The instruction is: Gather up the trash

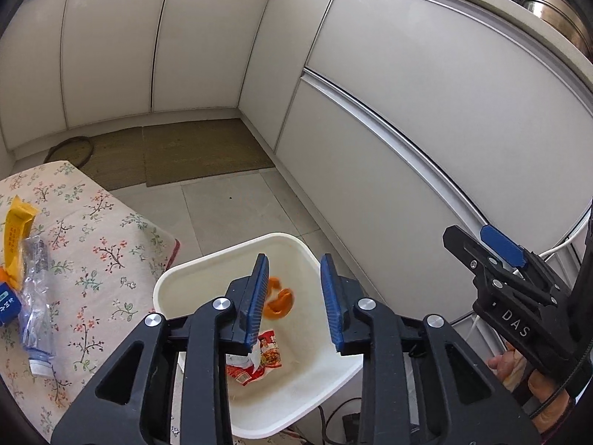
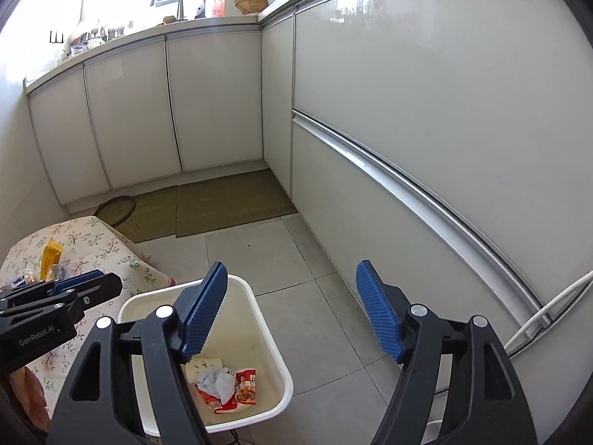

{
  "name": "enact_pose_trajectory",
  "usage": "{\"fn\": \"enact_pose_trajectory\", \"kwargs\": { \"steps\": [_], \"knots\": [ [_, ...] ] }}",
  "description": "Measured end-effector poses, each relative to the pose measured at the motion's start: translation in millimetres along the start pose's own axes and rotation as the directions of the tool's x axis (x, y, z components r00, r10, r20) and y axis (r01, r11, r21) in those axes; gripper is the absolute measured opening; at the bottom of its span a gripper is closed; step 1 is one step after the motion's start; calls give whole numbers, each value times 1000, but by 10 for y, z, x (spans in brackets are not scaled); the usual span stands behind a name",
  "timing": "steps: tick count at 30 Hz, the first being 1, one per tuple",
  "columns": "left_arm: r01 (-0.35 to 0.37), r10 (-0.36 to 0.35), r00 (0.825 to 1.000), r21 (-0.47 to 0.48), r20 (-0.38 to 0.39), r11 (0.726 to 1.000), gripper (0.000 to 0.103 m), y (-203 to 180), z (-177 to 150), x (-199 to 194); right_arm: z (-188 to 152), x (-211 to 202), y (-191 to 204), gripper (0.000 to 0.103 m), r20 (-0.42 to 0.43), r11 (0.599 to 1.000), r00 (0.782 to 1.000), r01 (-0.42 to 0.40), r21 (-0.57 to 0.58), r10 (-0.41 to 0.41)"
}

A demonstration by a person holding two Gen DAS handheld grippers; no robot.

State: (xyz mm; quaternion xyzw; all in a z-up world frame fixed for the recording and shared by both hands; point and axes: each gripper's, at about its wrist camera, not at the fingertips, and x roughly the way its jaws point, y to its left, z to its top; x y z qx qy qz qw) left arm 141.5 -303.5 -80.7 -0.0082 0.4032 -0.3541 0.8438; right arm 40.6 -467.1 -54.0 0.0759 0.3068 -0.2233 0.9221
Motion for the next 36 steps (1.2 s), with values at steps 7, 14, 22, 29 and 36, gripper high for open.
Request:
{"fn": "enact_pose_trajectory", "kwargs": {
  "steps": [7,14,22,29,36],
  "knots": [
    [-40,40,999,-9,23,999,48,39,14,-68,-6,-7,-4,80,7,1000,1000,8,-7,-8],
    [-138,139,989,-20,45,990,79,100,13,-194,7,-34,176,95,22,998,999,39,-42,-38],
    [-210,212,976,-41,55,977,86,228,2,-363,19,-75,336,96,27,996,998,49,-68,-48],
    [-239,243,969,-64,51,969,86,360,4,-487,43,-102,504,96,25,996,999,26,-86,-24],
    [-291,296,954,-97,43,952,86,586,-37,-620,73,-132,729,96,24,995,1000,-4,-100,7]
  ]
}}
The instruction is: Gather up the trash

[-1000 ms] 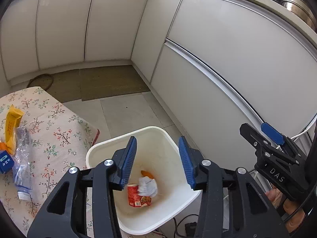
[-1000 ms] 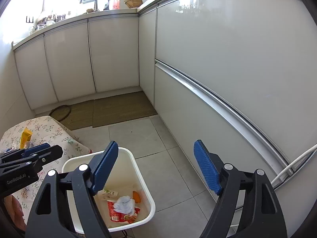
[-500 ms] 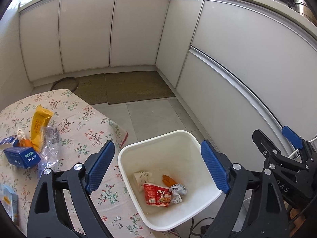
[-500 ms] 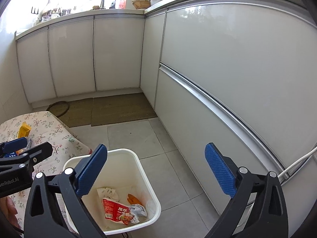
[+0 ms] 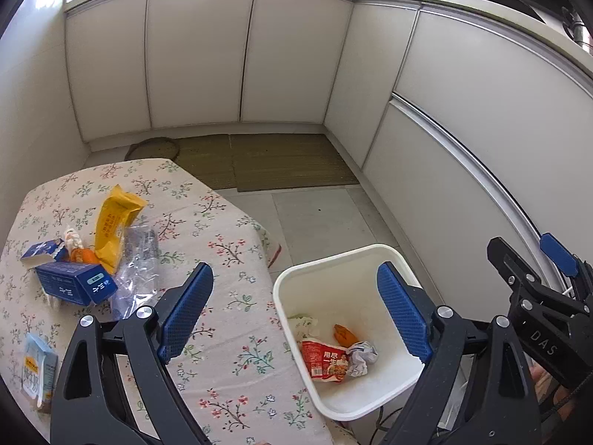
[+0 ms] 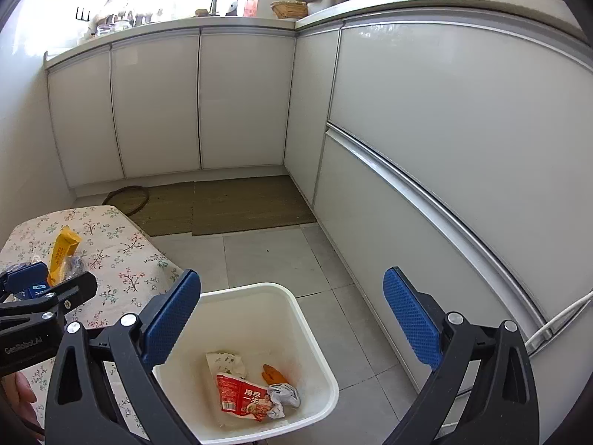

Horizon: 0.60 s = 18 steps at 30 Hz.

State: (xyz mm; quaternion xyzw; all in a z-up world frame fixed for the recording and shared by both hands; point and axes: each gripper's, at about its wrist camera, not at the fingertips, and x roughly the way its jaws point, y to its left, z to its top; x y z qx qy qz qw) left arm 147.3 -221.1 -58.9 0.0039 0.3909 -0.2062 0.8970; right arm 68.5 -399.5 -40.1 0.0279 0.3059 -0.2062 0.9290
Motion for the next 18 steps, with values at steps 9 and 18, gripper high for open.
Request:
{"fn": "enact_pose_trajectory", "kwargs": {
  "steps": [9,18],
  "knots": [
    [-47,47,999,-63,-1,997,86,404,40,-123,87,-33,463,96,-2,997,998,-63,-46,63],
    [-112,114,994,-115,7,987,86,821,24,-318,102,-80,938,96,-8,989,994,-113,-94,113]
  ]
}}
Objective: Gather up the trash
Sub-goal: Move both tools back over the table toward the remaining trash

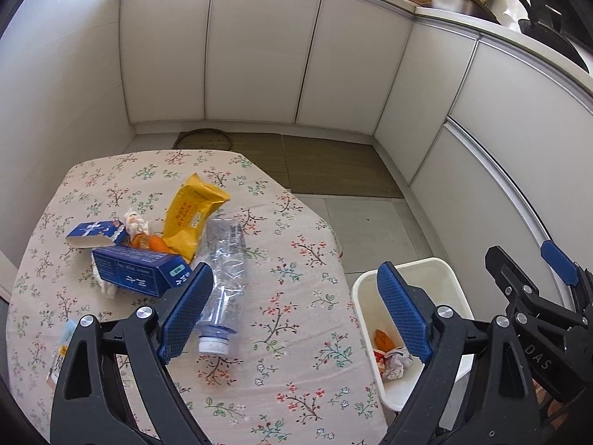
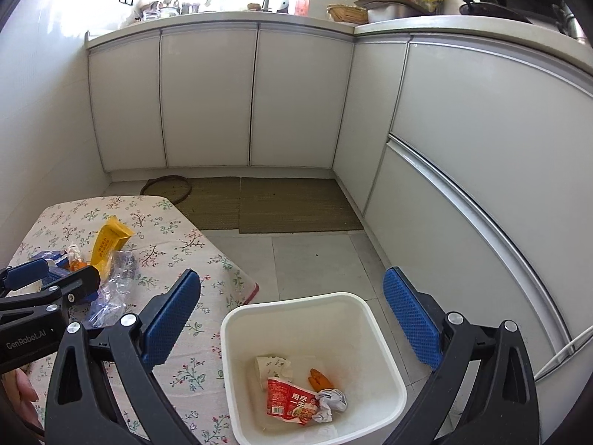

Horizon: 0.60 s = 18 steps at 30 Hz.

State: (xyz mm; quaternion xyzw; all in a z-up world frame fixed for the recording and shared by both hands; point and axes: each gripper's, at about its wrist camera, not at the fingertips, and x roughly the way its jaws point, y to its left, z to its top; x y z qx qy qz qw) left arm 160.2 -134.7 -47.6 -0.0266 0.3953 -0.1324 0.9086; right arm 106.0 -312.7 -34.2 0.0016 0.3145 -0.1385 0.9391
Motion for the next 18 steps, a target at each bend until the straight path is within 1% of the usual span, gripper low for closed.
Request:
{"fn": "enact_pose_trajectory", "kwargs": {
  "steps": [12,18],
  "knots": [
    [-97,96,995,-50,-14,994,86,551,-44,-122,74,0,543,96,-11,995,996,-84,-49,83],
    [-146,145,989,-64,-17,987,86,835,-90,-218,72,34,884,96,-37,989,992,-124,-85,121]
  ]
}}
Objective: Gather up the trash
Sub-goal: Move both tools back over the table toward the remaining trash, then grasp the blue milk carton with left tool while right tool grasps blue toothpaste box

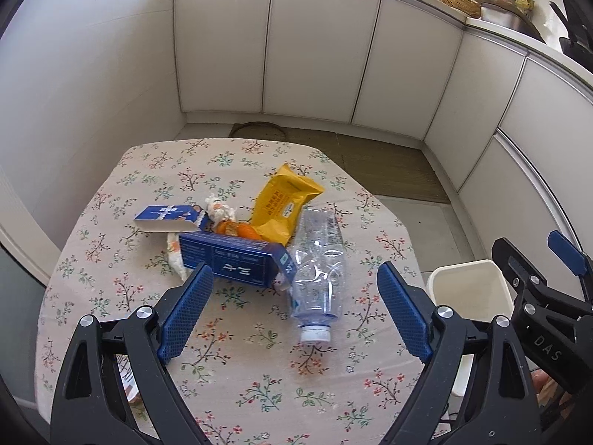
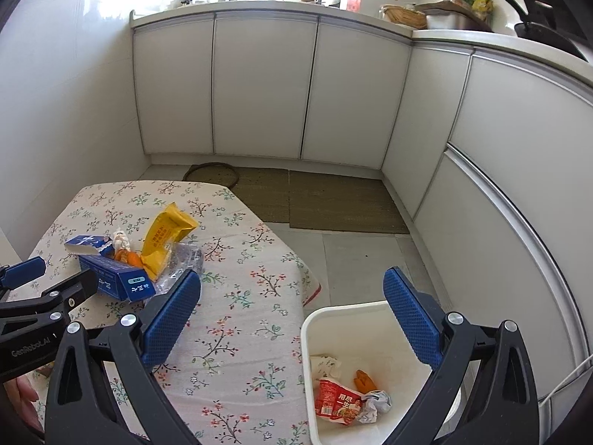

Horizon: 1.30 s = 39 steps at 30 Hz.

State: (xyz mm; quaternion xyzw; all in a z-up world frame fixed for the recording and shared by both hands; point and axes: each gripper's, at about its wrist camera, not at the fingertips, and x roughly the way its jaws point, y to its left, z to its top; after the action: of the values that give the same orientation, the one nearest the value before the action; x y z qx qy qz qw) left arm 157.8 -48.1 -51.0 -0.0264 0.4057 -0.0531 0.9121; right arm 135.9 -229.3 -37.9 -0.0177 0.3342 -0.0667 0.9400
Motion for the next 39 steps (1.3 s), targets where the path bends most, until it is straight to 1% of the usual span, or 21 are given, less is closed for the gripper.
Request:
{"fn": "enact_pose_trajectory", "kwargs": {
  "steps": [11,15,17,19,22,25,28,35,39],
  "knots": [
    [-92,90,995,-49,-41,995,86,659,-122,-45,-60,69,662,96,-33,992,997,-79,-96,76],
    [-118,112,990,-61,-88,991,86,904,-184,-19,-99,104,841,96,-53,986,994,-101,-129,95],
    [-135,126,984,-58,-125,989,86,1031,-216,25,-121,127,908,96,-65,983,993,-112,-145,103],
    [-145,135,974,-42,-182,989,88,1133,-274,115,-142,149,972,96,-76,979,991,-120,-162,109],
    [-155,143,954,-25,-263,988,88,1293,-387,273,-198,182,1072,96,-99,973,988,-134,-188,117],
    [-164,157,929,6,-334,986,88,1415,-494,439,-236,202,1139,96,-111,968,987,-138,-208,117],
    [-163,165,910,37,-379,986,88,1480,-575,564,-261,223,1188,96,-120,964,986,-144,-222,119],
    [-129,151,885,82,-439,988,88,1495,-683,754,-306,306,1308,96,-159,953,978,-174,-250,137],
    [-108,144,864,101,-483,989,87,1502,-755,869,-347,368,1376,96,-192,936,969,-205,-285,154]
  ]
}}
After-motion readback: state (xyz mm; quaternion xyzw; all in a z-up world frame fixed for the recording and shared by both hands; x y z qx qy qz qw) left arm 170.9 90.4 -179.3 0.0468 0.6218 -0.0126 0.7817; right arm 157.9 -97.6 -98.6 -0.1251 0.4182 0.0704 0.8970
